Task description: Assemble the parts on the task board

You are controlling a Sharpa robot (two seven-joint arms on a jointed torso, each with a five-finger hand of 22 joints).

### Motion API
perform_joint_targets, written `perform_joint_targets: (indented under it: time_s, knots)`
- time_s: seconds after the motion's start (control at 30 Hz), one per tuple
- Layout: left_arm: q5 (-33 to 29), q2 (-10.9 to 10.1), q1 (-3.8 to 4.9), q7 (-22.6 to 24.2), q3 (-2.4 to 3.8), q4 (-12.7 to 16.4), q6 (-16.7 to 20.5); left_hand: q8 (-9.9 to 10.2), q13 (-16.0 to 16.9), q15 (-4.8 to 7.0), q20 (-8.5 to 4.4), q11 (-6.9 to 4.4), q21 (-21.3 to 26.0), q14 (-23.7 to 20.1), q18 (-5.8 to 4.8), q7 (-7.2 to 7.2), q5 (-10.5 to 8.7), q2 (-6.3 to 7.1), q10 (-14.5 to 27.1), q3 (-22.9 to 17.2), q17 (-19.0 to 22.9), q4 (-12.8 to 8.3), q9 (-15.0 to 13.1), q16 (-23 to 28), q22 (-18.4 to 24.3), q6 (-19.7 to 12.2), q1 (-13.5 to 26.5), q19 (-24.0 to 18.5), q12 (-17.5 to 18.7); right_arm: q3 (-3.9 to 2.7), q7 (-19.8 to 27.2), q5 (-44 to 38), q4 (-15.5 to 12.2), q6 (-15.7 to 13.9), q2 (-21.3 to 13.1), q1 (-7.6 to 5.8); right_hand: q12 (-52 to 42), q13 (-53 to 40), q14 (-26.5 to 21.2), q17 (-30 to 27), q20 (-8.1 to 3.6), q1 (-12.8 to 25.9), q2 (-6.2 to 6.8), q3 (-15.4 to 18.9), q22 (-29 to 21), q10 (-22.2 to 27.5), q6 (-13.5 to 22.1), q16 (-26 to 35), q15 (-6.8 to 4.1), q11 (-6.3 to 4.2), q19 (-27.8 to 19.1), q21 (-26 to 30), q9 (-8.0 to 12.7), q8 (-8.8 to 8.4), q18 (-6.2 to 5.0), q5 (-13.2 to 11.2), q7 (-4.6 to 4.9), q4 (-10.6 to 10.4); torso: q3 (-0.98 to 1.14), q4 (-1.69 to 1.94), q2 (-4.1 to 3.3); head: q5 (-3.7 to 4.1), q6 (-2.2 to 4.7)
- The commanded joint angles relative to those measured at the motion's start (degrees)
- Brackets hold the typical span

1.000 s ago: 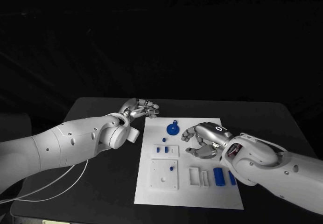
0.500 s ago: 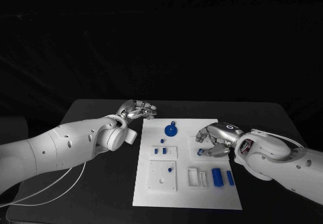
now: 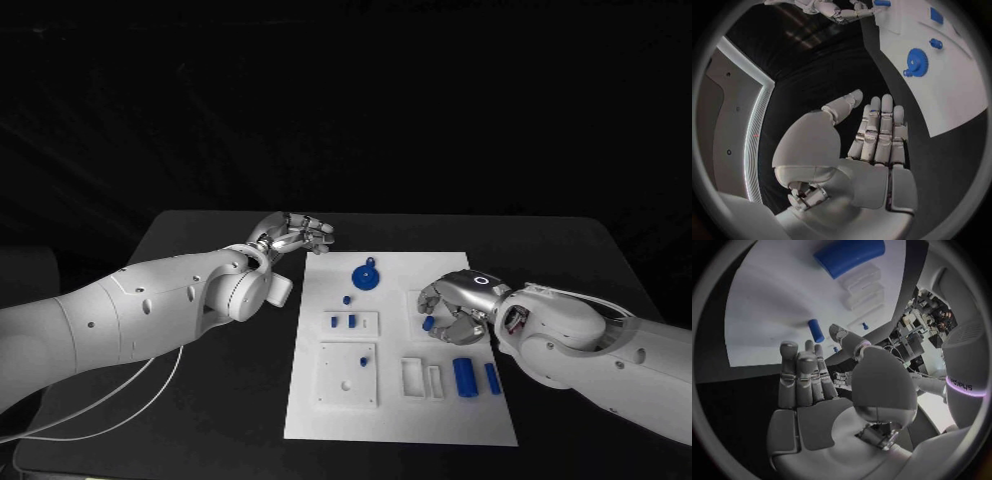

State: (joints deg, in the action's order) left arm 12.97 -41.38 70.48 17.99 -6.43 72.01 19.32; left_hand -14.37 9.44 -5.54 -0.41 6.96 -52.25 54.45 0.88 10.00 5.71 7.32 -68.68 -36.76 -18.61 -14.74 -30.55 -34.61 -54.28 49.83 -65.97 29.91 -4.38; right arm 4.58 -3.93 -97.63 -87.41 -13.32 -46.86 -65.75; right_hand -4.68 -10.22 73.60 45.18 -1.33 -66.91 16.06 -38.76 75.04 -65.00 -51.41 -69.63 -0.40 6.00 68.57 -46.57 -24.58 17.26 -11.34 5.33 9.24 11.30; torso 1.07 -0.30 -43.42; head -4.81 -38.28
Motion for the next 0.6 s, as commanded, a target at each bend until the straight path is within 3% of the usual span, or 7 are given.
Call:
perform_joint_targets:
  time_s: [0.03,0.17,0.33,0.6]
  knots:
    - [-0.80,0.04,0.03,0.65,0.04,0.10,-0.22,-0.35,-0.09,-0.09,0.34,-0.01,0.40,0.29,0.96,-0.19,-0.23,0.25,-0.11,-0.08,-0.07,0.35,0.05,0.34,-0.07,-0.33,0.42,0.25,0.06,0.06,-1.12,-2.93,0.22,1.07,0.43,0.23,-0.32,0.11,0.45,-0.06,-0.08,-0.50,0.11,-0.33,0.60,-0.55,-0.34,-0.19,-0.14,-0.03,0.31,0.22,0.05,0.33,-3.66,-0.34,-0.23,-0.08,-0.02,-0.04,-0.01,0.08,0.00]
    - [-0.80,0.03,0.03,0.63,0.04,0.09,-0.27,-0.35,-0.09,-0.09,0.34,-0.01,0.40,0.29,0.97,-0.19,-0.23,0.24,-0.11,-0.08,-0.08,0.36,0.05,0.36,-0.07,-0.33,0.42,0.25,0.06,0.16,-1.43,-3.66,0.32,1.45,0.75,0.40,-0.89,0.04,0.57,-0.15,-0.07,-1.60,-0.53,-2.60,0.56,-1.62,-1.28,-0.18,-0.30,-0.24,0.44,0.29,-0.08,0.84,-3.66,-2.31,-0.27,-0.83,0.00,-0.01,0.00,0.11,-0.03]
    - [-0.80,-0.01,0.03,0.63,0.04,0.03,-0.27,-0.35,-0.09,-0.09,0.34,-0.01,0.41,0.29,0.96,-0.18,-0.24,0.24,-0.11,-0.07,-0.11,0.37,0.06,0.38,-0.08,-0.34,0.43,0.25,0.07,0.18,-1.59,-4.13,0.32,1.16,0.89,0.54,-2.01,-0.18,0.69,-0.21,-0.02,-1.85,-0.68,-5.78,0.73,-3.82,-3.10,-0.27,-1.11,-1.01,0.69,0.14,-0.43,1.89,-3.66,-2.50,-1.00,-2.60,0.00,-0.06,0.00,0.14,-0.07]
    - [-0.80,-0.06,0.03,0.52,0.04,0.00,-0.41,-0.35,-0.11,-0.10,0.34,0.00,0.42,0.28,0.96,-0.18,-0.25,0.22,-0.10,-0.06,-0.16,0.41,0.06,0.43,-0.08,-0.36,0.45,0.26,0.07,0.18,-2.39,-5.14,0.49,0.72,0.88,0.57,-2.83,-0.52,0.74,-0.24,-0.08,-1.32,-1.20,-7.73,0.86,-5.47,-4.41,-0.29,-1.76,-1.71,0.80,-0.05,-0.72,2.67,-3.66,-2.52,-1.63,-4.04,0.01,-0.02,0.01,0.13,-0.12]
